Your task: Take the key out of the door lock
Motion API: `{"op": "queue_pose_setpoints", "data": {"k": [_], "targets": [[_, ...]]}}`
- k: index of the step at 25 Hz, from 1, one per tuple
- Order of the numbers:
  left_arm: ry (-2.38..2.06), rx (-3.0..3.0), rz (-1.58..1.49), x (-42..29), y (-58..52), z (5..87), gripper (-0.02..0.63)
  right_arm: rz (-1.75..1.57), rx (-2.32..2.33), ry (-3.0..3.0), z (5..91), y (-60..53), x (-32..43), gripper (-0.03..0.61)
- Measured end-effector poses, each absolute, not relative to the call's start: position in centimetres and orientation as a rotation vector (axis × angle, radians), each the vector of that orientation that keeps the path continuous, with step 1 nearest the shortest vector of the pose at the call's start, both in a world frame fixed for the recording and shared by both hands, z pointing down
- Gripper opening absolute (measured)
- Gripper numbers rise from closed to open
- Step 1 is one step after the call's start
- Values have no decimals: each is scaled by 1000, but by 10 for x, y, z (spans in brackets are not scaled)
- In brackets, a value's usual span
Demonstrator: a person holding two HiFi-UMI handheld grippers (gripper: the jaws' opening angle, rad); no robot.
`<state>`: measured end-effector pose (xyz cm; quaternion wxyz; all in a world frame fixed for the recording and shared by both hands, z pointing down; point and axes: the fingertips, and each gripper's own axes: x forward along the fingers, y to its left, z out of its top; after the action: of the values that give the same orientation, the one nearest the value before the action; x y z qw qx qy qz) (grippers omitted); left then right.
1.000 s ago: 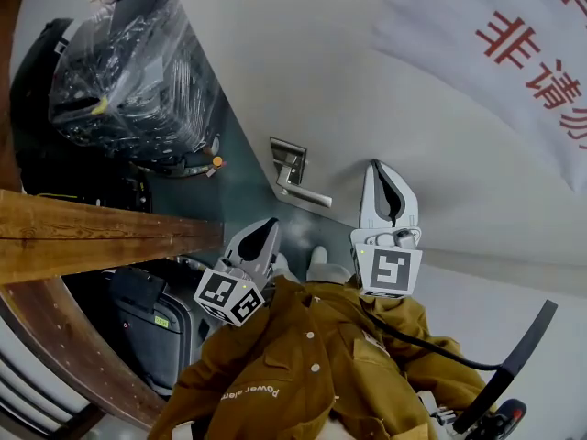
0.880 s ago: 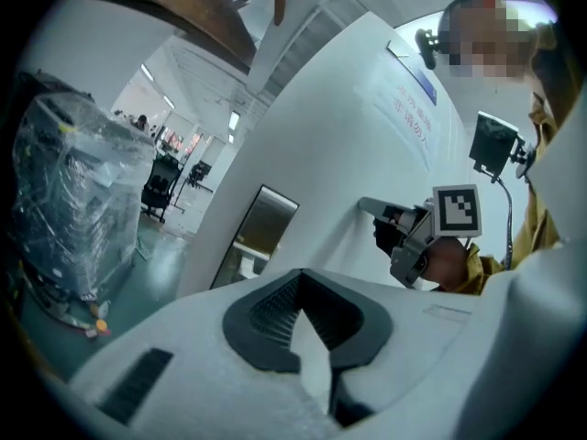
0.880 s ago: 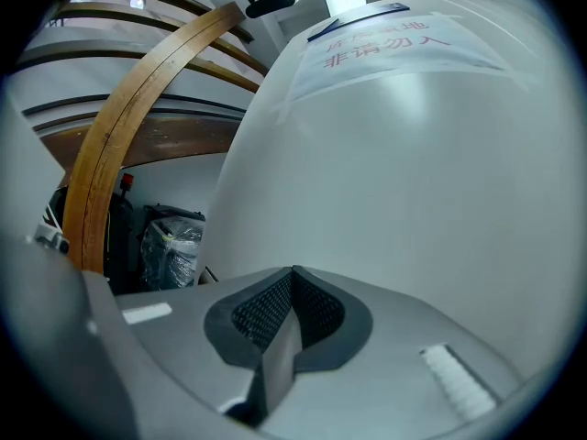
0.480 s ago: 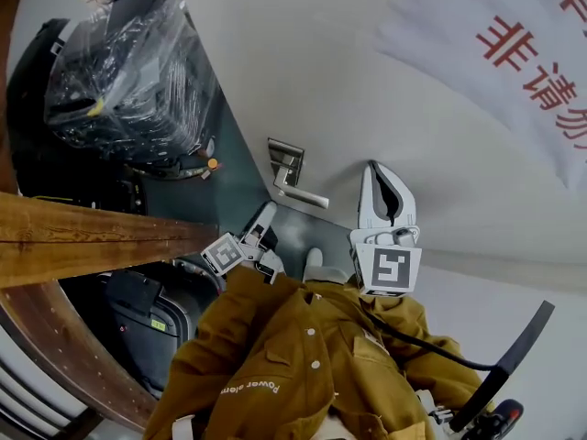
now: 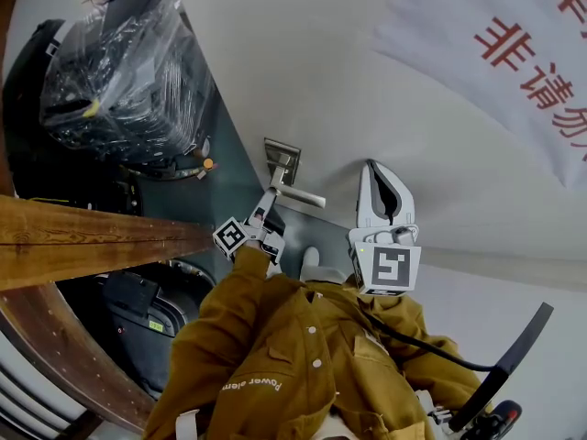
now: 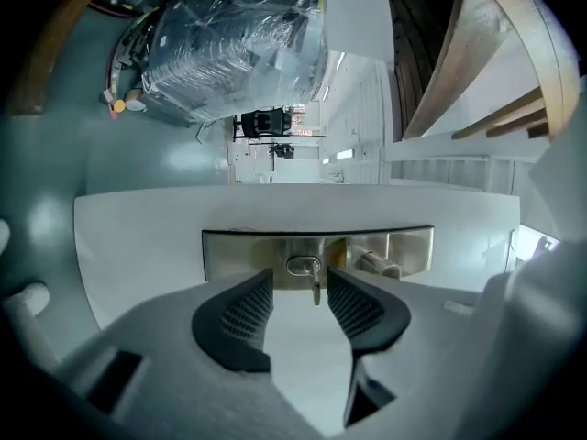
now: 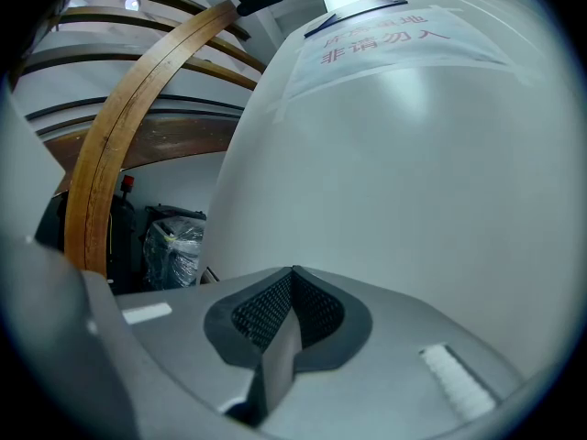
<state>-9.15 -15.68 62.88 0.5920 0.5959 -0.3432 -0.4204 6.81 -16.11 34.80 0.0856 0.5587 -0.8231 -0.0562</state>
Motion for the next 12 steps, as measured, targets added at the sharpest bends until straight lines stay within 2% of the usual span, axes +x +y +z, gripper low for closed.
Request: {"op": "queue_pose_setpoints", "data": {"k": [5, 7, 10, 12], "targets": [[-778, 1375, -1012, -87, -161, 629, 154, -175, 1670, -2454, 347, -161, 68, 3], [-756, 1379, -1043, -86, -162, 625, 123, -156, 1665, -2430, 350, -161, 70, 3], [-721, 1387, -1094, -86, -162, 619, 34, -151, 1680, -2421, 349, -162, 72, 3], [-727, 1389, -1094, -86, -162, 619, 31, -157, 1688, -2424, 348, -162, 71, 3]]}}
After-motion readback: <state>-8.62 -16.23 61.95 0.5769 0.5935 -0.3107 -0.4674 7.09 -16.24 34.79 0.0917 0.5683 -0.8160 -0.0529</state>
